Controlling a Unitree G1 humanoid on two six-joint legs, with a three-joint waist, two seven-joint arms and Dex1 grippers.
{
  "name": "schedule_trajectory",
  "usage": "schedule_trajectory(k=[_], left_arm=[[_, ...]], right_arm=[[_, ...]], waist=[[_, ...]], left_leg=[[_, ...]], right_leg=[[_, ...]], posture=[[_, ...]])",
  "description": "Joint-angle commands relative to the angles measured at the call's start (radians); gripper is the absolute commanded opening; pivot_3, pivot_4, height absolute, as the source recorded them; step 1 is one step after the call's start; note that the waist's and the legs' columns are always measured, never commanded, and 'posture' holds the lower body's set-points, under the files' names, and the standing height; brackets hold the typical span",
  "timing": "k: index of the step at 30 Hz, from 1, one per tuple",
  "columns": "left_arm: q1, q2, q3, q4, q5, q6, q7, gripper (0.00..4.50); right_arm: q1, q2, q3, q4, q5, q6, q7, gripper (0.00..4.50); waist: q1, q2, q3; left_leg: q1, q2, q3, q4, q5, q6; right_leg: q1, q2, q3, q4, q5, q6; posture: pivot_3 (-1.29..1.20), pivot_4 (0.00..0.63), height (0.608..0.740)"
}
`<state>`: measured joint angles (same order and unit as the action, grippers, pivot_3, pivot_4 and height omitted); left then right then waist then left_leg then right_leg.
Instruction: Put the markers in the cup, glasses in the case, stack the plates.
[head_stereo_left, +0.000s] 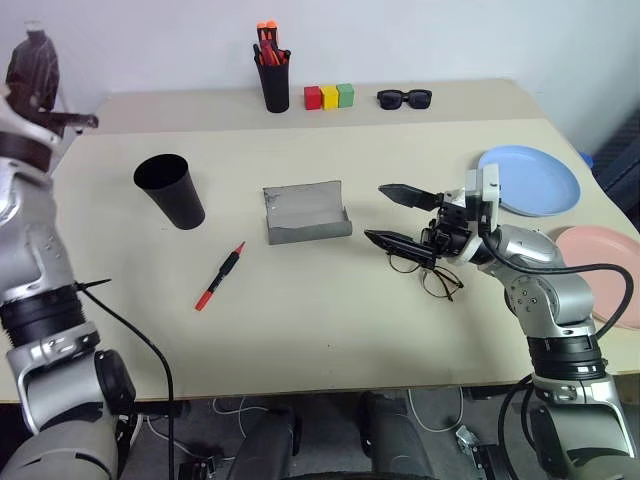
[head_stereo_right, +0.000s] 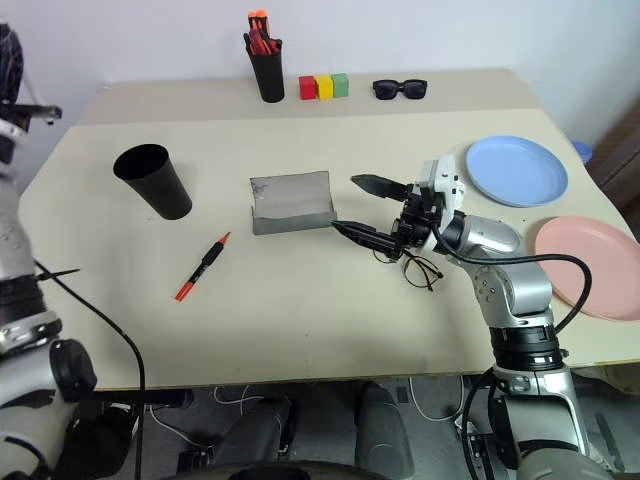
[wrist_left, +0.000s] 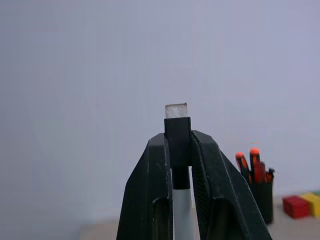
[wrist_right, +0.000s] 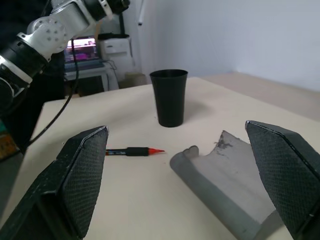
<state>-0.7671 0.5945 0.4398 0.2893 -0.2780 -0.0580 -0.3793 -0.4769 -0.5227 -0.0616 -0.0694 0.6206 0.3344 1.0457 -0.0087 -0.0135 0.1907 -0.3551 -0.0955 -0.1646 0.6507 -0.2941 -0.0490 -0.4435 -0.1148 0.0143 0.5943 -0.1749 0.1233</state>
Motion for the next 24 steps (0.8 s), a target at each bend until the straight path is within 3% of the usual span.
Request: schedule_trajectory(k=[1,7,13,22,24], left_arm=[[-0.065,-0.022,-0.047,0.153,0.034,-0.169,-0.037,0.03],[-0.102,-0.066,-0.072,0.44,0.06,-0.359,-0.035,0.03],[-0.067,-0.08,-0.077,0.486,0.046,-0.407,-0.048,0.03],[-0.02,-0.088,-0.073,0.416,0.015,-0.383,-0.078,4.37],[0.004,-0.082,-0.075,0.335,-0.002,-0.343,-0.087,4.44]], right_arm=[[-0.019,0.008,-0.021,-0.034,-0.003,-0.023,-0.019,4.5],[-0.005,0.001,-0.029,-0.047,-0.013,-0.031,-0.041,4.5],[0.014,-0.015,-0.032,-0.054,-0.028,-0.04,-0.044,4.5],[-0.014,-0.006,-0.017,-0.034,-0.045,-0.049,-0.038,4.5],[-0.012,-0.004,-0.018,-0.034,-0.046,-0.051,-0.037,4.5]], waist=[[-0.001,0.0,0.0],[-0.01,0.0,0.0],[-0.004,0.0,0.0],[-0.007,0.0,0.0],[-0.006,0.0,0.0]], left_leg=[[0.0,0.0,0.0,0.0,0.0,0.0],[0.0,0.0,0.001,0.0,0.0,0.0],[-0.001,0.0,0.0,0.0,0.0,0.001],[0.0,0.0,0.0,0.001,-0.001,0.002],[0.0,0.0,0.0,0.001,-0.001,0.002]], right_leg=[[0.0,0.0,0.0,0.0,0.0,0.0],[-0.001,0.0,0.0,0.0,0.0,0.0],[-0.001,0.0,0.0,0.0,0.002,0.001],[-0.001,0.0,0.0,0.001,0.002,0.001],[-0.001,0.0,0.0,0.001,0.002,0.001]], posture=[[0.0,0.15,0.74],[0.0,0.15,0.74],[0.0,0.15,0.74],[0.0,0.15,0.74],[0.0,0.15,0.74]])
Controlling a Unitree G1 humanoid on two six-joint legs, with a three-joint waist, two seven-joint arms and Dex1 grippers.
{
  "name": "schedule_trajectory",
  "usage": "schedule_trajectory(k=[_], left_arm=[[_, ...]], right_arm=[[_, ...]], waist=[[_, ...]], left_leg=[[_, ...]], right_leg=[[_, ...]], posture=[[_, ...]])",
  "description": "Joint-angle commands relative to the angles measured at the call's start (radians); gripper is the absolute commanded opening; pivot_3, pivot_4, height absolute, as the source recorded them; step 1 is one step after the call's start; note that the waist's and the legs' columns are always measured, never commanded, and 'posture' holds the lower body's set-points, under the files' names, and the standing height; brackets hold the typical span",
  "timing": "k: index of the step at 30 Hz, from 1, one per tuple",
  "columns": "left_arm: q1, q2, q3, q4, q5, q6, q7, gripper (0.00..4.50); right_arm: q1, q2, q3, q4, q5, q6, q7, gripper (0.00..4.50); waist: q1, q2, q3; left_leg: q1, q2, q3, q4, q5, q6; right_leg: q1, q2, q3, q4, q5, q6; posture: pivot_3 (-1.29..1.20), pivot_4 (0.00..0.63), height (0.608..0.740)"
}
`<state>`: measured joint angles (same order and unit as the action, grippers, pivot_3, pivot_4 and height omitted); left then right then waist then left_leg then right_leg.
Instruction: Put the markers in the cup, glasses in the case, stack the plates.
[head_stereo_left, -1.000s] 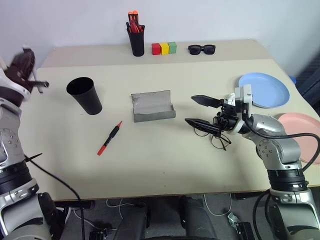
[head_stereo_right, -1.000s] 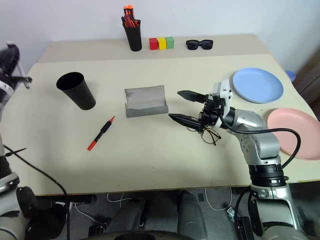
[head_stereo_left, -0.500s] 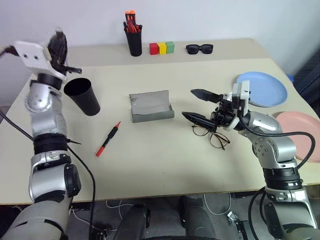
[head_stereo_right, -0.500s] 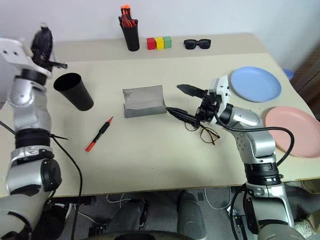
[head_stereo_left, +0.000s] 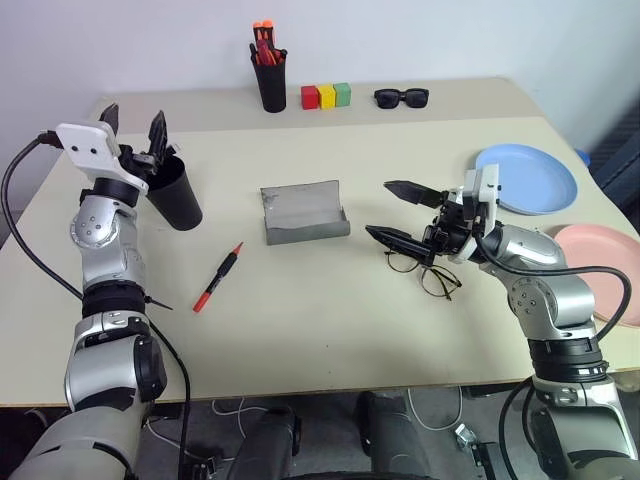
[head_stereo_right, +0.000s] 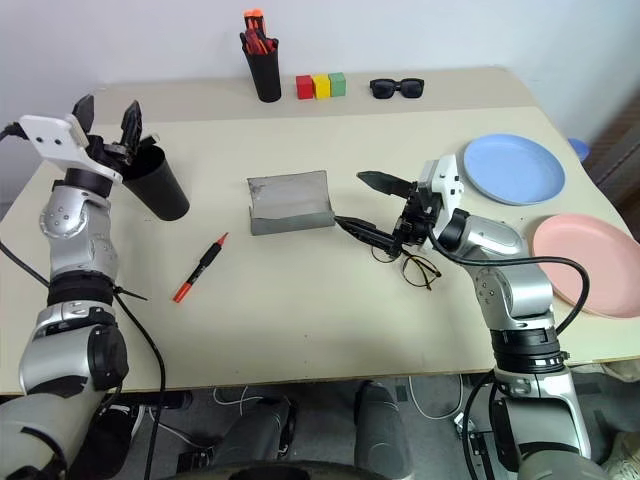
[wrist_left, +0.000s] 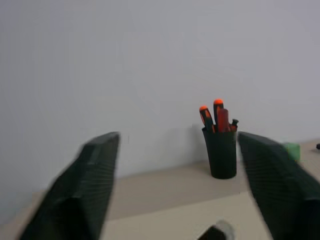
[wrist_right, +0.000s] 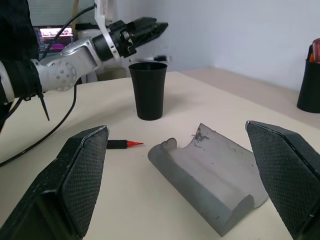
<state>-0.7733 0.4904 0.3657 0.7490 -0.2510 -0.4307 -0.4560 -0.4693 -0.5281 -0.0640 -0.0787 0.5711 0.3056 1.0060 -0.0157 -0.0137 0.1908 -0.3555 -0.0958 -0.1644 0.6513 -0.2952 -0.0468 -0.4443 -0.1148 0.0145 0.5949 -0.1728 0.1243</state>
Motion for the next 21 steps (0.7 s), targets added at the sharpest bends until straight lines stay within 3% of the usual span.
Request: schedule_trajectory(k=[1,5,12,16,21], left_arm=[[0.026,0.025,-0.004,-0.172,-0.038,0.057,-0.017,4.44],[0.073,0.03,-0.002,-0.292,-0.053,0.141,-0.014,4.44],[0.101,0.024,0.01,-0.344,-0.06,0.203,0.027,4.44],[0.165,0.044,-0.017,-0.608,-0.199,0.512,-0.005,4.44],[0.363,0.161,-0.023,-1.023,-0.414,0.953,0.001,4.44]], right_arm=[[-0.018,0.002,-0.014,-0.024,0.003,-0.024,0.004,4.5],[-0.023,0.009,-0.009,-0.009,-0.002,-0.033,0.007,4.5],[-0.031,0.013,-0.003,-0.002,-0.01,-0.038,0.01,4.5],[-0.016,0.001,-0.011,-0.017,-0.006,-0.029,0.012,4.5],[0.004,-0.005,-0.017,-0.01,-0.016,-0.04,0.01,4.5]], waist=[[0.001,0.0,0.0],[0.002,0.0,0.0],[0.003,0.0,0.0],[0.002,0.0,0.0],[-0.006,0.0,0.0]], left_leg=[[0.0,0.0,0.0,0.0,0.0,0.0],[0.0,0.0,0.0,0.0,0.0,0.0],[0.0,0.0,0.0,0.0,0.0,0.0],[0.0,0.0,0.0,0.0,0.0,0.0],[0.001,0.003,0.001,-0.001,-0.001,0.001]], right_leg=[[0.0,0.0,0.0,0.0,0.0,0.0],[0.0,0.0,0.0,0.0,0.0,0.0],[0.0,0.0,0.0,0.0,0.0,0.0],[0.0,0.0,0.0,0.0,0.0,0.0],[0.0,0.0,0.001,0.001,0.0,0.0]], posture=[[0.0,0.15,0.74],[0.0,0.15,0.74],[0.0,0.15,0.74],[0.0,0.15,0.74],[0.0,0.15,0.74]])
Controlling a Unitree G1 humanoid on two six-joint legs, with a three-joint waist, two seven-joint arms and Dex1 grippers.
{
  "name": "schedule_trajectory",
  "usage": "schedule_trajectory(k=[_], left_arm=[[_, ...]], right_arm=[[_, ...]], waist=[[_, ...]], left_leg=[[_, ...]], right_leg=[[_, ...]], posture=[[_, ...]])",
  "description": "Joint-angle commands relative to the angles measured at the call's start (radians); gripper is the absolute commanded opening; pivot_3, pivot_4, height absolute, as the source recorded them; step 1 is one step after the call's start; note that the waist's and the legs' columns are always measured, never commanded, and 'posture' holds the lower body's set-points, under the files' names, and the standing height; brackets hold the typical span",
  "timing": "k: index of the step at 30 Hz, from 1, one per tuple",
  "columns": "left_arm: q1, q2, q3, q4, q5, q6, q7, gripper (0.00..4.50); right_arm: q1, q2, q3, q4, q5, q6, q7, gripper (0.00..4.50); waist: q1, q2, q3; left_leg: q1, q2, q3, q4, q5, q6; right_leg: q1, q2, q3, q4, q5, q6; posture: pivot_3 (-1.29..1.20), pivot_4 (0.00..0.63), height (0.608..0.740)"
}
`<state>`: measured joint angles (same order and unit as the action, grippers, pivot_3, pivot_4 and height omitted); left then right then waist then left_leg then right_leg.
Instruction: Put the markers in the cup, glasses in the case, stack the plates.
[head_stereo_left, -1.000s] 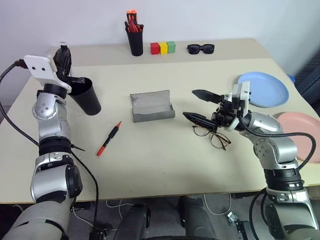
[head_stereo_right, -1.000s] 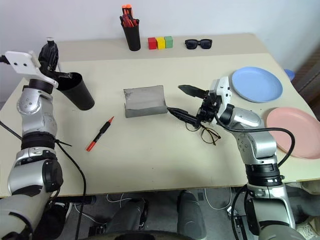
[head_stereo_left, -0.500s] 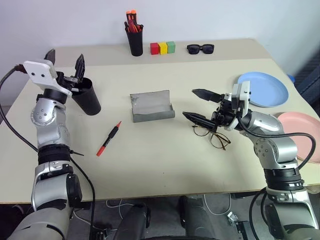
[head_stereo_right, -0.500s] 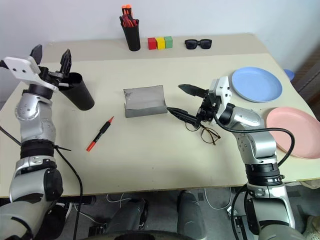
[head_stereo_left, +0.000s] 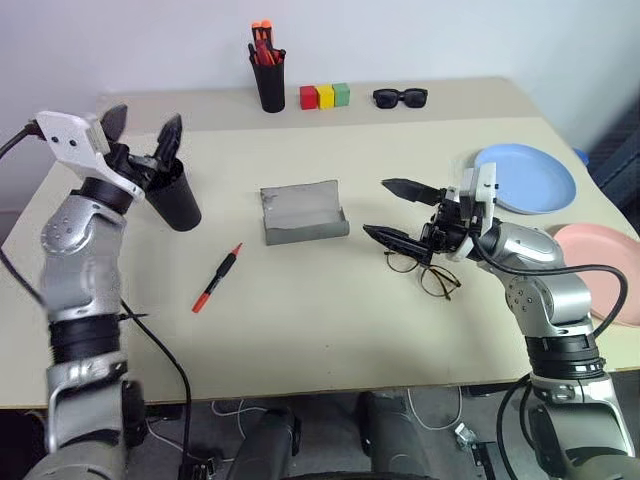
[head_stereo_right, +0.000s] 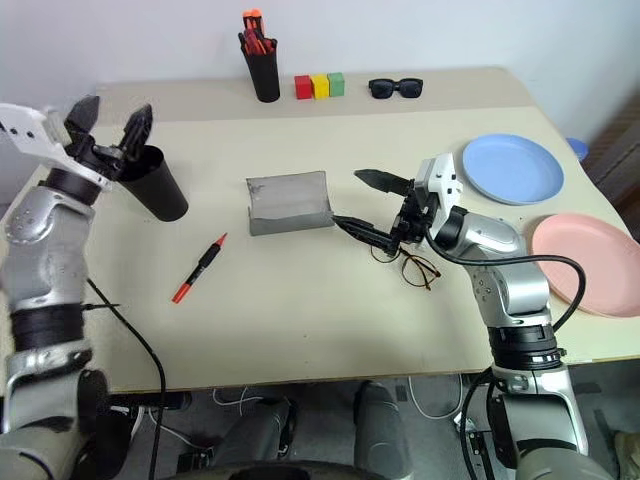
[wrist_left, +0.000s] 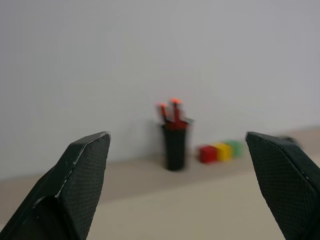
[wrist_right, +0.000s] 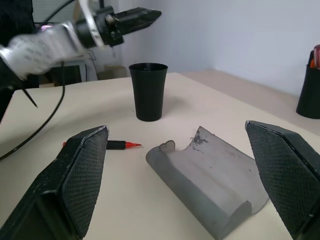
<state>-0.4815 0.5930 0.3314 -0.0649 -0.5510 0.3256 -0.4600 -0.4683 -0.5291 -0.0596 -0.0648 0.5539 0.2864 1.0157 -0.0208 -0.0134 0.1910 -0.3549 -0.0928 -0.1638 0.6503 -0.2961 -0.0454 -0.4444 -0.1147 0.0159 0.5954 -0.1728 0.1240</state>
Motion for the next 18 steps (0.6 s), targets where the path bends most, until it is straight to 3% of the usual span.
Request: schedule_trajectory(k=[1,5,10,13,18], left_arm=[[0.106,0.076,0.013,-0.267,-0.145,0.263,0.019,4.44],[0.214,0.124,-0.035,-0.412,-0.185,0.494,0.097,4.44],[0.228,0.117,-0.124,-0.427,-0.142,0.676,0.207,4.44],[0.189,0.128,-0.187,-0.408,-0.083,0.771,0.267,4.44],[0.052,0.12,-0.284,-0.267,-0.044,0.837,0.215,4.44]], right_arm=[[0.004,-0.003,-0.021,-0.025,0.001,-0.022,-0.001,4.5],[0.002,-0.011,-0.023,-0.025,0.01,-0.012,0.011,4.5],[0.004,-0.02,-0.016,-0.021,0.003,-0.008,0.025,4.5],[0.033,-0.043,-0.011,-0.047,0.016,0.025,0.047,4.5],[0.105,-0.116,-0.001,-0.102,0.037,0.084,0.111,4.5]], waist=[[0.0,0.0,0.0],[0.004,0.0,0.0],[0.01,0.0,0.0],[0.009,0.0,0.0],[0.017,0.0,0.0]], left_leg=[[0.0,0.0,0.0,0.0,0.0,0.0],[0.001,0.001,0.0,0.0,0.0,0.0],[0.001,0.0,0.0,0.001,0.0,0.0],[0.001,0.0,0.0,0.001,0.0,0.0],[0.0,-0.001,0.0,0.001,0.0,-0.001]], right_leg=[[0.0,0.001,0.0,0.0,0.0,0.0],[0.001,0.001,0.001,0.0,0.0,0.0],[0.002,0.002,0.001,0.0,0.0,0.0],[0.002,0.003,0.001,0.0,0.0,0.0],[0.002,0.003,0.001,-0.001,0.0,0.0]], posture=[[0.0,0.15,0.74],[0.0,0.15,0.74],[0.0,0.15,0.74],[0.0,0.15,0.74],[0.0,0.15,0.74]])
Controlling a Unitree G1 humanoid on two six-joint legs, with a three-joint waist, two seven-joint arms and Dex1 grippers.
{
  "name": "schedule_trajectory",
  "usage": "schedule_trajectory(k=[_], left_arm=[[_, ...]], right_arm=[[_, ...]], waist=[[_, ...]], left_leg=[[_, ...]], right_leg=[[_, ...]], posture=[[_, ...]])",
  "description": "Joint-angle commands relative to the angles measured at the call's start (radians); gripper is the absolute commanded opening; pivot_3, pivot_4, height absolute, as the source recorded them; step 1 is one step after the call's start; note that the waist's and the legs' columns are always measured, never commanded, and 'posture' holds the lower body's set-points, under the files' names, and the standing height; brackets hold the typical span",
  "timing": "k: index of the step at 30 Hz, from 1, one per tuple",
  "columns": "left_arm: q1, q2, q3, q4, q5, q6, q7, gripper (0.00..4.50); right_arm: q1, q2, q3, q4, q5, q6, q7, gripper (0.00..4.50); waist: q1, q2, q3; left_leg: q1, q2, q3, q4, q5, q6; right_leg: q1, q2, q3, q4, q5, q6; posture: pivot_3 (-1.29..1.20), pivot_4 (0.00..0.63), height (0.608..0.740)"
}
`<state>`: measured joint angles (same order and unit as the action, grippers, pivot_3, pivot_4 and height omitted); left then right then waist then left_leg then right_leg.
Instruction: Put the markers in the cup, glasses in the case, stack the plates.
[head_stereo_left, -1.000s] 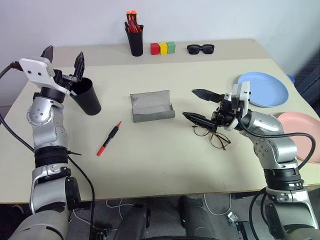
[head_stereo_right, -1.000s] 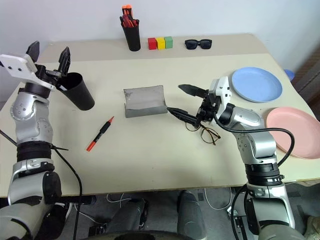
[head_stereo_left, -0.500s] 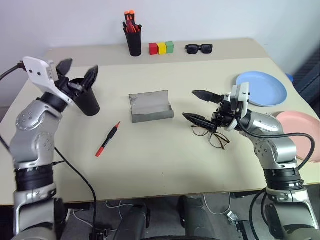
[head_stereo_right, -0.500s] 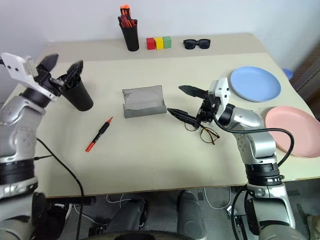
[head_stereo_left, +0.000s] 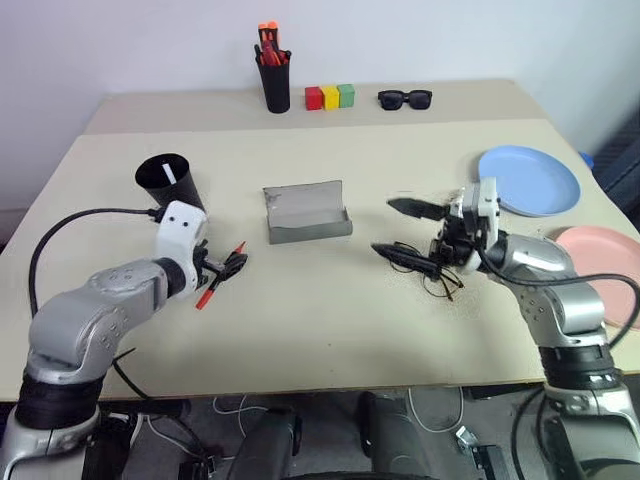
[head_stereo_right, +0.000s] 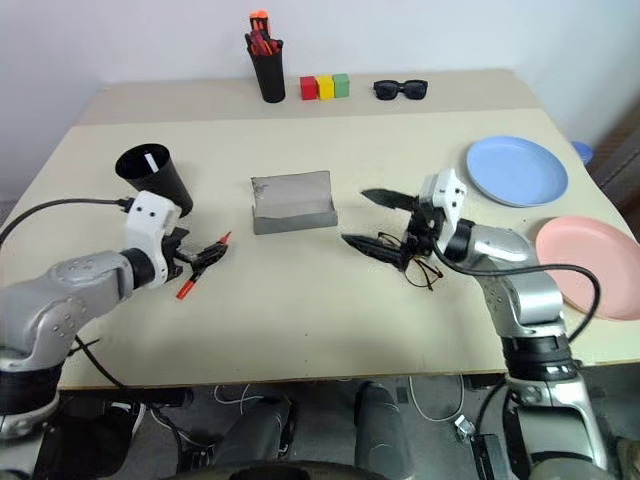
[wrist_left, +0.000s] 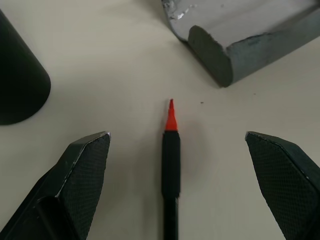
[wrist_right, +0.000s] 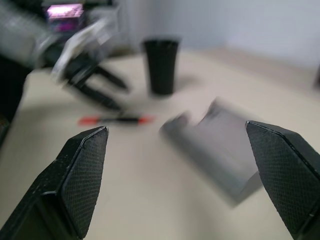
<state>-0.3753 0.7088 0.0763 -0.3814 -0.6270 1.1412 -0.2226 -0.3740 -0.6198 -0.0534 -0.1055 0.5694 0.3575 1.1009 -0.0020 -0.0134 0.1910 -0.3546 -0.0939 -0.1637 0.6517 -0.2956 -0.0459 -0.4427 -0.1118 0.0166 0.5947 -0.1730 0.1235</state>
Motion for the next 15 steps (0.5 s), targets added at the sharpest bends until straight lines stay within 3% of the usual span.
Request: schedule_trajectory(k=[1,12,15], left_arm=[[-0.076,0.003,-0.05,0.081,0.045,0.019,-0.038,4.44],[-0.177,-0.041,-0.086,0.211,0.074,0.155,-0.095,4.44],[-0.172,-0.044,-0.084,0.204,0.076,0.18,-0.109,3.58]], right_arm=[[0.013,-0.023,-0.007,-0.065,0.019,0.012,0.02,4.5],[0.048,-0.035,-0.029,-0.101,0.015,0.016,-0.012,4.5],[0.046,-0.03,-0.026,-0.101,0.013,0.015,-0.022,4.5]], waist=[[-0.005,0.0,0.0],[-0.01,0.0,0.0],[-0.01,0.0,0.0]], left_leg=[[0.0,0.0,0.0,0.0,0.0,0.0],[0.0,0.001,0.001,-0.001,0.0,0.0],[0.0,0.001,0.001,-0.001,0.0,0.0]], right_leg=[[0.0,0.0,0.0,0.0,0.0,0.0],[-0.001,0.0,0.0,0.0,0.0,0.0],[-0.001,0.0,0.0,0.0,0.0,0.0]], posture=[[0.0,0.15,0.74],[0.0,0.15,0.74],[0.0,0.15,0.74]])
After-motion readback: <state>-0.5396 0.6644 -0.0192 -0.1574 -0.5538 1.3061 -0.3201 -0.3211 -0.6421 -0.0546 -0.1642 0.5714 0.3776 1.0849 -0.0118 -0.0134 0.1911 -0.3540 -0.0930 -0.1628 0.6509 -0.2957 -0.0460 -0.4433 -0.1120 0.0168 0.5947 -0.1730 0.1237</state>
